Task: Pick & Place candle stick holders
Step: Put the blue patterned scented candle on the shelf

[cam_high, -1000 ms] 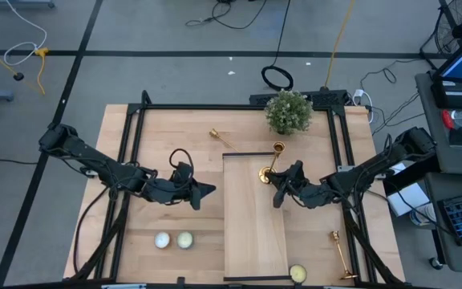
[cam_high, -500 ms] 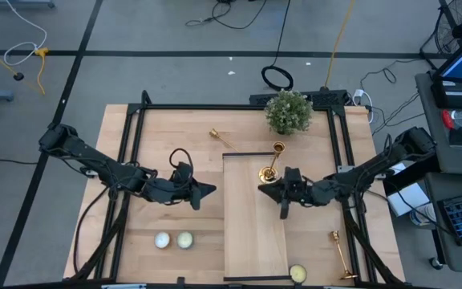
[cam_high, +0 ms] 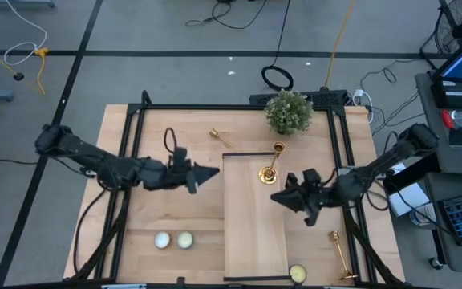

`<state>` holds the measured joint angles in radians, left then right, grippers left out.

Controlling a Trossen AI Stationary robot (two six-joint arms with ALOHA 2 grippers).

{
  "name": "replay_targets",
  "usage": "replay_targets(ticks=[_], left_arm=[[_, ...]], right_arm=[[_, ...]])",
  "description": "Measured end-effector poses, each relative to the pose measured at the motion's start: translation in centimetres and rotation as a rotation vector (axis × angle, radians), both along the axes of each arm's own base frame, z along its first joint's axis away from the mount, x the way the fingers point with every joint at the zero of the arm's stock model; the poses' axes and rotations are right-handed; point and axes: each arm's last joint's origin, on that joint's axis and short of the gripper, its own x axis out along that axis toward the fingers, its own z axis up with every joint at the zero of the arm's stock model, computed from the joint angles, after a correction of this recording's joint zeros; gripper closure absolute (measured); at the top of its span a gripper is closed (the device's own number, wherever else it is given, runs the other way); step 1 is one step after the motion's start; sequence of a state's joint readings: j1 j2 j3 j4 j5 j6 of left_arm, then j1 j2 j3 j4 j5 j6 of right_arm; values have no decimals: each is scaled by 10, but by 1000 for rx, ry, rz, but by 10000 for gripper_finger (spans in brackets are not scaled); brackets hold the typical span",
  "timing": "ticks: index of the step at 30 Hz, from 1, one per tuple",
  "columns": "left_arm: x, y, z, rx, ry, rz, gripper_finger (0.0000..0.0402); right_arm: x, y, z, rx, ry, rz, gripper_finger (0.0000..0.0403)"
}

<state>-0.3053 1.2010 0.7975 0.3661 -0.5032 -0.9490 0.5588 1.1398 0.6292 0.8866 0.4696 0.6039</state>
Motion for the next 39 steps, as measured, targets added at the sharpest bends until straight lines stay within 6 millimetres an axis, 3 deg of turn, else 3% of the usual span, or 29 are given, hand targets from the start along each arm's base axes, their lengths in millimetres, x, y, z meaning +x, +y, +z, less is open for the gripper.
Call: replay_targets(ticks=[9, 17, 32, 39], left_arm=[[5, 23, 3, -23, -20, -65, 371], [5, 35, 7, -28, -44, -82, 371], [6, 73, 7, -61, -47, 5, 371], [-3, 101, -30, -383, 244, 269, 371]], right_arm=[[-22, -9, 32, -31, -225, -47, 399], [-35, -16, 44, -14, -276, -67, 370], [-53, -40, 41, -165, 29, -518, 233], [-65, -53, 43, -213, 184, -805, 225]])
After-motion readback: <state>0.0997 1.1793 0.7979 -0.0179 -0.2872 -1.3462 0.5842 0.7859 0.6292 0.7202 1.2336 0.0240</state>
